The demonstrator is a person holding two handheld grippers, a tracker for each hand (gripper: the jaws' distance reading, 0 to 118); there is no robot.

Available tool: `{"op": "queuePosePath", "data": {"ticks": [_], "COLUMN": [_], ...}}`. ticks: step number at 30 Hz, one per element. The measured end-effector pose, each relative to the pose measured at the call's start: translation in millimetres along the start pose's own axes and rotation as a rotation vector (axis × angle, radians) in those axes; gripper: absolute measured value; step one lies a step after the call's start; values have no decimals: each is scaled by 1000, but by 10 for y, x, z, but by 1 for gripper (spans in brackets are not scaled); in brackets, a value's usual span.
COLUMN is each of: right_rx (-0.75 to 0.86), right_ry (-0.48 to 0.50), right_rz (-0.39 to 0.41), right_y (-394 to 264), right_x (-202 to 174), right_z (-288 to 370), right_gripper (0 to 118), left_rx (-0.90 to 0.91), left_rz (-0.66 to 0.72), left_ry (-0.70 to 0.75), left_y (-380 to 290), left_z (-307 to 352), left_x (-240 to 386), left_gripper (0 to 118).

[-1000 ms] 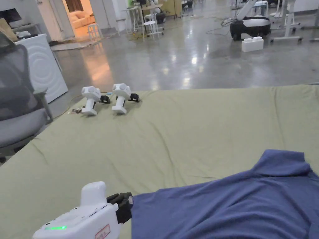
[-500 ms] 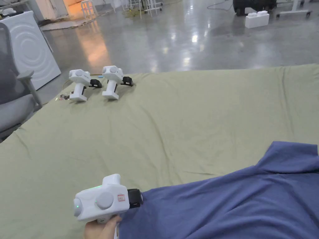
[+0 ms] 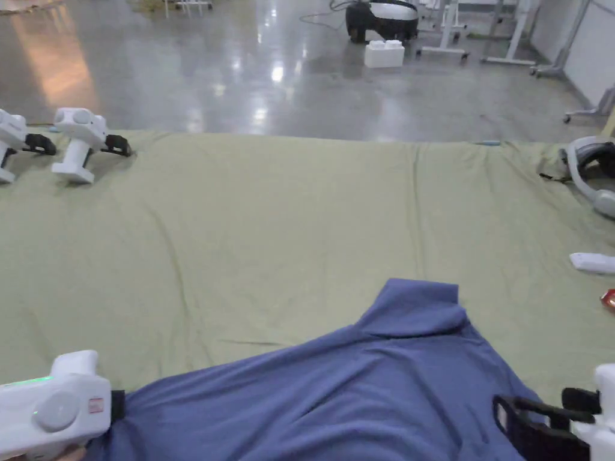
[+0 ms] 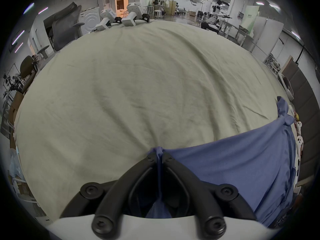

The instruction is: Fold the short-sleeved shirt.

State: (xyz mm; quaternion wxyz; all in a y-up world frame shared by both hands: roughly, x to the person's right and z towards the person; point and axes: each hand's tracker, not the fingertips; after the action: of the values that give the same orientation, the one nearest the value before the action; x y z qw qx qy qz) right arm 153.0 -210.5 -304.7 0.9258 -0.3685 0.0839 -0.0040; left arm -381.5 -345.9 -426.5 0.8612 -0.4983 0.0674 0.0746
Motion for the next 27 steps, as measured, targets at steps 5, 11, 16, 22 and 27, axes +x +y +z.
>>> {"op": "queuePosePath", "data": {"ticks": [5, 11, 16, 22, 27], "right_rx": [-194, -379, -285, -287, -188], "right_ry": [-31, -135, -66, -3, 46], "right_rz": [90, 229, 311, 179, -16], "right_y": [677, 746, 704, 702, 704], "right_x": [672, 962, 762, 669, 751], "right_z": [-1334, -2510, -2762, -2679, -2111], "right_gripper": [98, 98, 98, 4, 4], "left_rx": [-14, -22, -13, -13, 40], "left_rz": [-17, -24, -39, -53, 51], "left_ry": [-17, -31, -33, -20, -95], "left_y": [13, -3, -6, -4, 4], "left_z": [-6, 45, 56, 73, 338], "left_x": [-13, 35, 42, 94, -95], "left_gripper": [6, 6, 6, 6, 6]}}
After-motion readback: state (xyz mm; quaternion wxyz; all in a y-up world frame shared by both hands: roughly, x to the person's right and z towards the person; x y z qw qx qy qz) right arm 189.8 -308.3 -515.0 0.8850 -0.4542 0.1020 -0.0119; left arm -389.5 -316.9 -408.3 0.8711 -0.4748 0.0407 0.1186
